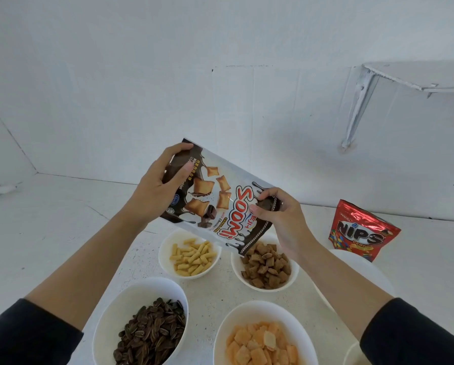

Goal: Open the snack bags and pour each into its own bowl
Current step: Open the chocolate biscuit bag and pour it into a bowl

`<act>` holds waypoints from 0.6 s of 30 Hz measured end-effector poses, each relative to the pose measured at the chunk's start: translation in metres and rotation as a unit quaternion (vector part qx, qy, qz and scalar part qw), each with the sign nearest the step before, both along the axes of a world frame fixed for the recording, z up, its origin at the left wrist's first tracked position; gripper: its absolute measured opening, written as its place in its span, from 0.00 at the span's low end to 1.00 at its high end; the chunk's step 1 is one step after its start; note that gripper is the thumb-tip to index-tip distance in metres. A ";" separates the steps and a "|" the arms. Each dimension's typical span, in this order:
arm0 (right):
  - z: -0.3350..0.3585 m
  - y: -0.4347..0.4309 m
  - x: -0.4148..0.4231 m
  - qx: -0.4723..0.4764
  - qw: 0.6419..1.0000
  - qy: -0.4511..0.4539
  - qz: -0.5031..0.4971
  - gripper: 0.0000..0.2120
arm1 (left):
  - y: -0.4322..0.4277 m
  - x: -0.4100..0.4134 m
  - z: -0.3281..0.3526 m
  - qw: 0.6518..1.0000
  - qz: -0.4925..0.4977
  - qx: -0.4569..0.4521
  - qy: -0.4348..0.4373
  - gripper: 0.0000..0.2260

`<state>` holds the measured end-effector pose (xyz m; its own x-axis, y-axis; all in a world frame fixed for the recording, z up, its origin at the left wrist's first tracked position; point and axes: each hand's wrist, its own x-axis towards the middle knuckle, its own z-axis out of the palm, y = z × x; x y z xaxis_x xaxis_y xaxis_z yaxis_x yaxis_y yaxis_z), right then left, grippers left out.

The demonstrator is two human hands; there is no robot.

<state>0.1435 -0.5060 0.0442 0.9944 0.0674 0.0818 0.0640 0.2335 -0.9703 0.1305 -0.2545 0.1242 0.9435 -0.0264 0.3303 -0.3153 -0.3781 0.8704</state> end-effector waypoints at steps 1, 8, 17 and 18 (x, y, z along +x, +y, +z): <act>-0.005 -0.001 -0.002 0.004 1.000 0.006 -0.001 0.11 | -0.002 0.000 -0.001 1.000 -0.001 0.011 0.002 0.13; 0.003 -0.002 -0.001 0.076 0.997 0.006 -0.005 0.12 | -0.014 0.006 0.034 0.998 -0.002 0.062 0.001 0.11; 0.000 -0.009 -0.003 0.180 0.983 -0.002 -0.029 0.10 | -0.049 0.006 0.100 0.969 -0.090 0.225 -0.052 0.19; -0.009 -0.011 -0.005 0.183 0.983 0.020 -0.030 0.09 | -0.054 0.006 0.097 0.967 -0.092 0.231 -0.051 0.20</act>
